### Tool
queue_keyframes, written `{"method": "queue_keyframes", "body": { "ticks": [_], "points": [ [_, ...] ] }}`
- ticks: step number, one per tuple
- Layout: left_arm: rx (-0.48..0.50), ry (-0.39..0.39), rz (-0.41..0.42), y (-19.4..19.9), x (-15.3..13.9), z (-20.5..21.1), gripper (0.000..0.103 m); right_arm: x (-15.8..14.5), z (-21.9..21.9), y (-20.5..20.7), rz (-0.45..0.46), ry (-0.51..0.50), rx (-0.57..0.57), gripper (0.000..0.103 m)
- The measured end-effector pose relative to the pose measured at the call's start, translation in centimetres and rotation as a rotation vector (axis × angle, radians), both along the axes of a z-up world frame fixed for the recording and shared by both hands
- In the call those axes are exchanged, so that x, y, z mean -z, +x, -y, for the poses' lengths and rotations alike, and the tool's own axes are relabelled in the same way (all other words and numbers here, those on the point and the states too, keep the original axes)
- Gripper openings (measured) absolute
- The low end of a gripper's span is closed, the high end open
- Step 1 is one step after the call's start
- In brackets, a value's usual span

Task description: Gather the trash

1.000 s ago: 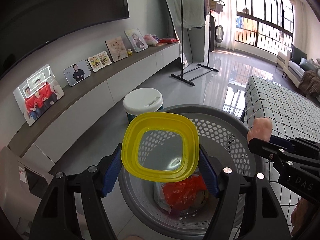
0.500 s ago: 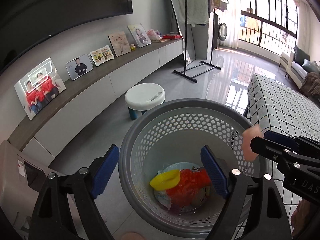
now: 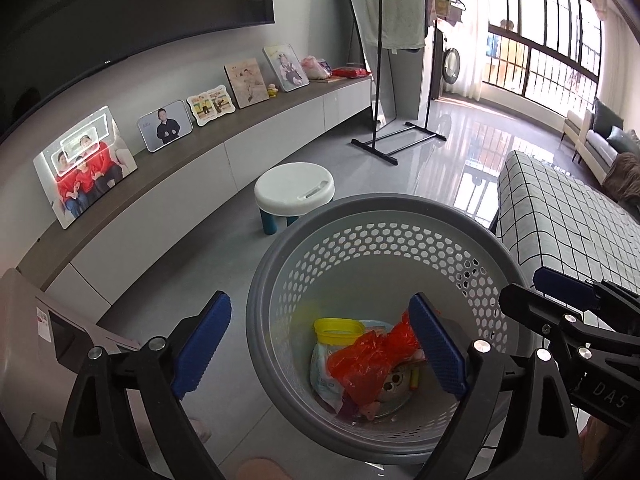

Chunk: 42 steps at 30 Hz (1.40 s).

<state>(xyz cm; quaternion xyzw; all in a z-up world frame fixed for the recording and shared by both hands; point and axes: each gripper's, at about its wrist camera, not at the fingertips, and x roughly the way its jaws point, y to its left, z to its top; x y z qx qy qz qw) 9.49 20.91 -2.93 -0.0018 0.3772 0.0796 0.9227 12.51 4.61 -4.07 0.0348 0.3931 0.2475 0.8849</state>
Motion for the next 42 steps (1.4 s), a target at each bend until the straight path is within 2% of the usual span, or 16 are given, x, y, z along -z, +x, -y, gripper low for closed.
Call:
{"method": "queue_keyframes", "body": {
  "ticks": [5,15,42],
  "points": [
    [-0.011,-0.002,0.002,-0.43,-0.16,-0.32,0.089,-0.12,0.37,-0.13,0.004,0.009,0.017,0.052],
    [-0.018,0.002,0.011,-1.02,-0.34,-0.42,0.096,-0.14,0.32,-0.22,0.014,-0.001,0.037,0.057],
    [-0.042,0.006,-0.016,-0.65,-0.07,-0.18,0.097,-0.19,0.44,-0.42,0.025,-0.017,0.045,0.058]
  ]
}}
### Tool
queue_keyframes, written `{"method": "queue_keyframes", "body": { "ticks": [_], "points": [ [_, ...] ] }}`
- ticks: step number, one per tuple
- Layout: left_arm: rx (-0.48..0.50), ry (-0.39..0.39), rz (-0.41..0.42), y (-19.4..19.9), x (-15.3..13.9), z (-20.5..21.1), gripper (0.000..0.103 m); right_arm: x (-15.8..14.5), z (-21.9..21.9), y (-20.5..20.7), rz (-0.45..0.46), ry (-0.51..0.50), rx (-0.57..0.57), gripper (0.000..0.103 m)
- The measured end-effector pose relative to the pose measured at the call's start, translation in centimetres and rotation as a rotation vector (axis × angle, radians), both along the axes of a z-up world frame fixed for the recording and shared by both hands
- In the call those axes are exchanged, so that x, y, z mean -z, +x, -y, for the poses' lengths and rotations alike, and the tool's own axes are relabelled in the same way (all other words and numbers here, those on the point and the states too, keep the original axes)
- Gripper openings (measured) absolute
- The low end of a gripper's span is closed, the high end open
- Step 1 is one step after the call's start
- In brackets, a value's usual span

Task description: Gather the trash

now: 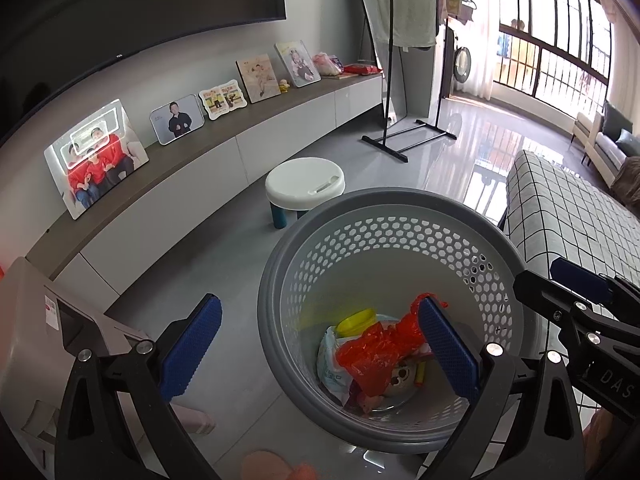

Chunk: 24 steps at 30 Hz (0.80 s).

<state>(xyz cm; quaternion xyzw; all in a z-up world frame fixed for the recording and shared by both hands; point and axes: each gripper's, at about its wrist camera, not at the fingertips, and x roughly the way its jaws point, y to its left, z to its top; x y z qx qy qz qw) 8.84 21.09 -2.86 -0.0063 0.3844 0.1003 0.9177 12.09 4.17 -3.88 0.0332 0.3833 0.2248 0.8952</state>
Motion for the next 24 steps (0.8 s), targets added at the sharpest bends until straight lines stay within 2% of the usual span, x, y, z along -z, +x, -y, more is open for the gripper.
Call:
{"method": "queue_keyframes", "body": {
  "ticks": [10,24],
  "points": [
    [-0.007,-0.018,-0.001,0.00,0.04,-0.28,0.097,-0.04,0.04,-0.10,-0.001,-0.001,-0.003,0.058],
    [-0.014,-0.005,0.011,-0.12,-0.16,-0.17,0.097,-0.09,-0.08,-0.12,0.001,-0.002,-0.004,0.058]
  ]
}}
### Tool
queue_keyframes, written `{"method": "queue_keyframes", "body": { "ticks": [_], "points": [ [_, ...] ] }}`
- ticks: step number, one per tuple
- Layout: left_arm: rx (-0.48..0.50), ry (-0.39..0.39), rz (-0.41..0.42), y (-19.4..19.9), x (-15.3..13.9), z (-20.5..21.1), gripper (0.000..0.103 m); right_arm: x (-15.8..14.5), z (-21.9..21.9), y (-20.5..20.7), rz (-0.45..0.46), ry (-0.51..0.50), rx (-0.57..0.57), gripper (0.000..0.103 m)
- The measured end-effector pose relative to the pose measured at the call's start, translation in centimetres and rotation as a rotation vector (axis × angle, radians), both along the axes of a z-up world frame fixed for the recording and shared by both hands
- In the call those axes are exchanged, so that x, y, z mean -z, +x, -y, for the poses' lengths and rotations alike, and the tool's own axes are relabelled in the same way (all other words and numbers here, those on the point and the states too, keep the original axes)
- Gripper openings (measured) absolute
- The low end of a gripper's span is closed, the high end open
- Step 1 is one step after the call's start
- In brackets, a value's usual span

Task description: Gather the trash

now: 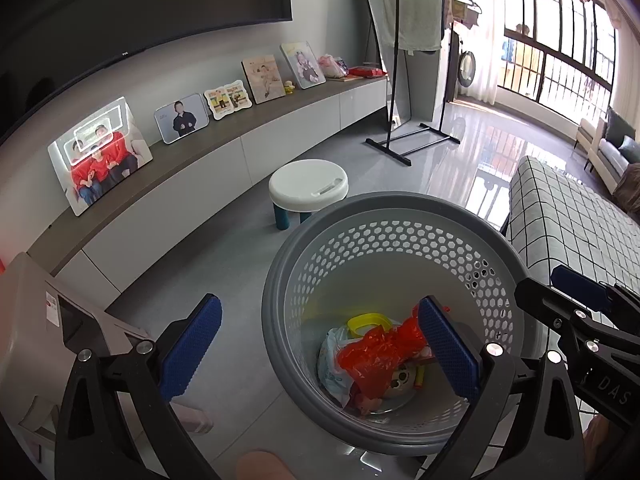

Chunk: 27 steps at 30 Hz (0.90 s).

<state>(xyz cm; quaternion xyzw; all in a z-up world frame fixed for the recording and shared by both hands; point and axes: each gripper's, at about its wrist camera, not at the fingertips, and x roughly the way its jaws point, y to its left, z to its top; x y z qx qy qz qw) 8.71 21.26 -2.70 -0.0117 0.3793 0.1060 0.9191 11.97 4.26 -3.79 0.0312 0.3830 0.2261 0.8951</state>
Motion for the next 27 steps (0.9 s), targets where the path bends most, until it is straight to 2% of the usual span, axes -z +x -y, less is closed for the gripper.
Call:
{"method": "queue_keyframes", "body": {
  "ticks": [27],
  "points": [
    [-0.009,0.002,0.007,-0.09,0.03,-0.12,0.097,-0.03,0.01,-0.07,0.001,0.000,-0.001,0.058]
  ]
}}
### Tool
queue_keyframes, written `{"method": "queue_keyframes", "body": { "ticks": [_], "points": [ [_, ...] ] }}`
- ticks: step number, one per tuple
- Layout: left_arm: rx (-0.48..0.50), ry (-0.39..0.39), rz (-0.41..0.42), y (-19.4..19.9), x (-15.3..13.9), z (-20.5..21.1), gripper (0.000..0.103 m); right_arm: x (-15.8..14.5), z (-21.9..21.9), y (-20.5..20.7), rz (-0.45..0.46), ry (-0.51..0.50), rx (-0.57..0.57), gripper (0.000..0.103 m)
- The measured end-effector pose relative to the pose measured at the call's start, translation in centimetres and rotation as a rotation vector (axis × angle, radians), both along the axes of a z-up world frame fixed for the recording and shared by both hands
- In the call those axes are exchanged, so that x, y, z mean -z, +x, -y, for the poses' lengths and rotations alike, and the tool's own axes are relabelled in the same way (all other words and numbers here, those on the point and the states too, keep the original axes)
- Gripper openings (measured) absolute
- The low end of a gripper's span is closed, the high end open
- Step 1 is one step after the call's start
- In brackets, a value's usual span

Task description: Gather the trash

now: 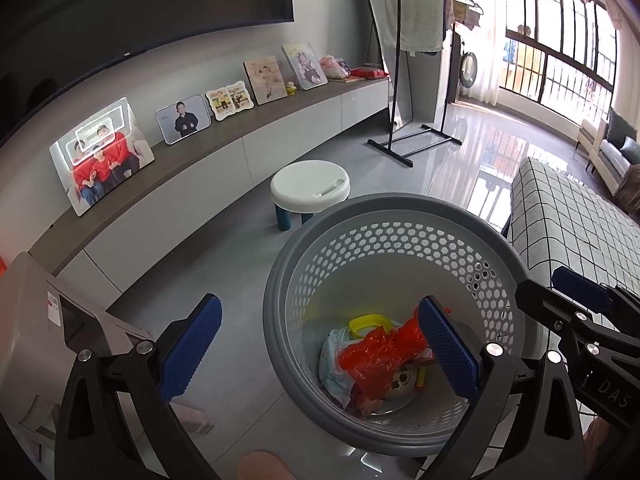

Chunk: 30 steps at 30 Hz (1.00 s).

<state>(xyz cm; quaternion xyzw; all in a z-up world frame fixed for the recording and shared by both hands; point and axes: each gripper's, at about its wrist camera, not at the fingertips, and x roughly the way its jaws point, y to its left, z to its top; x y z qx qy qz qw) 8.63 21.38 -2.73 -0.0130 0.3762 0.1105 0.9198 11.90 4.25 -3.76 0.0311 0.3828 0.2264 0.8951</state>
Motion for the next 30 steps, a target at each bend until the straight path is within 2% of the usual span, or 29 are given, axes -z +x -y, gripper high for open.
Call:
{"method": "queue_keyframes", "body": {
  "ticks": [30],
  "points": [
    [-0.001,-0.003,-0.001,0.10,0.01,-0.09,0.097,0.03,-0.02,-0.05,0.000,0.002,-0.001,0.058]
  ]
}}
